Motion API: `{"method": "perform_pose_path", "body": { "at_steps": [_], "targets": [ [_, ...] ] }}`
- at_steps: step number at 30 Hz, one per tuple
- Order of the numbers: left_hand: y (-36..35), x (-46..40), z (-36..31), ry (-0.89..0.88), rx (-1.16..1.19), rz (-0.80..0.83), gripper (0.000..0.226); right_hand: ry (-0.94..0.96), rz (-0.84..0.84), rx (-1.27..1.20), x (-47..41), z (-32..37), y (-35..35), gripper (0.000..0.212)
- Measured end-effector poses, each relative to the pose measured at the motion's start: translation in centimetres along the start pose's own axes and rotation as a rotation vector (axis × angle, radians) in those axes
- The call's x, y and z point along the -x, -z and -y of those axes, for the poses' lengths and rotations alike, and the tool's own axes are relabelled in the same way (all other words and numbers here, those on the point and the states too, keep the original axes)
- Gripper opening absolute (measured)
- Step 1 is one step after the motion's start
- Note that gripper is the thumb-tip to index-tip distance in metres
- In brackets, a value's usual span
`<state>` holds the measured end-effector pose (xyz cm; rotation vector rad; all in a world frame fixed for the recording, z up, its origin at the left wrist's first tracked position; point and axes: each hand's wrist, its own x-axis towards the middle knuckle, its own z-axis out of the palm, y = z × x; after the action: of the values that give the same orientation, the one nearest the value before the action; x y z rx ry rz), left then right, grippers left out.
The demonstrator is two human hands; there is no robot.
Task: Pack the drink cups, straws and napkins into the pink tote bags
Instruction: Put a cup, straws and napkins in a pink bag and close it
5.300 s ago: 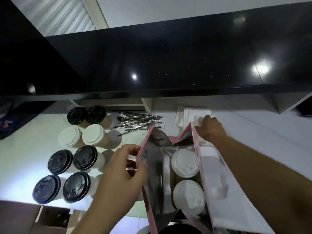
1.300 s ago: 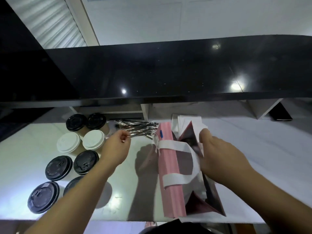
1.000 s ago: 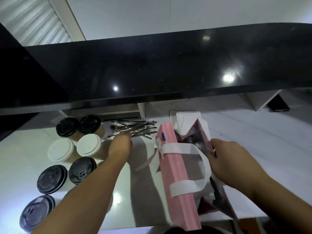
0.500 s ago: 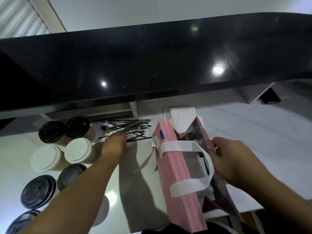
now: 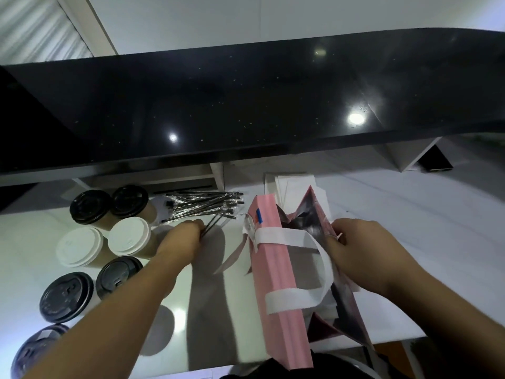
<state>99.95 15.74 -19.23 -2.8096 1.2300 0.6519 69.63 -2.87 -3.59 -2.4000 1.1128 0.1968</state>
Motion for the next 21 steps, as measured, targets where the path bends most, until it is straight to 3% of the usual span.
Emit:
{"method": "perform_pose_path", "body": {
  "at_steps": [5, 8, 10, 12, 16, 21],
  "targets": [
    [6.9, 7.1, -2.5, 0.034, 0.367, -0.34, 0.01, -0.017, 0.033, -0.065, 0.1, -0.8, 1.1, 0.034],
    [12.9, 12.2, -6.2, -0.045, 0.606, -0.397, 0.017, -0.021, 0.089, -0.135, 0.2, -1.2, 1.8, 0.035],
    [16.5, 15.2, -9.7, -0.146, 0.723, -0.315, 0.017, -0.024, 0.133, -0.154, 0.2, -1.5, 2.1, 0.036],
    [18.5, 17.1, -13.3, -0.217, 0.746, -0.088, 0.014, -0.021, 0.158, -0.189, 0.0, -1.9, 2.3, 0.038],
    [18.1, 17.1, -19.5, -0.264, 0.375, 0.23, 0.013, -0.008, 0.18, -0.262, -0.5, -2.8, 2.4, 0.041],
    [17.5, 15.0, -22.7, -0.242, 0.122, 0.367, 0.014, -0.013, 0.206, -0.342, -0.7, -3.3, 2.3, 0.047]
  ]
}}
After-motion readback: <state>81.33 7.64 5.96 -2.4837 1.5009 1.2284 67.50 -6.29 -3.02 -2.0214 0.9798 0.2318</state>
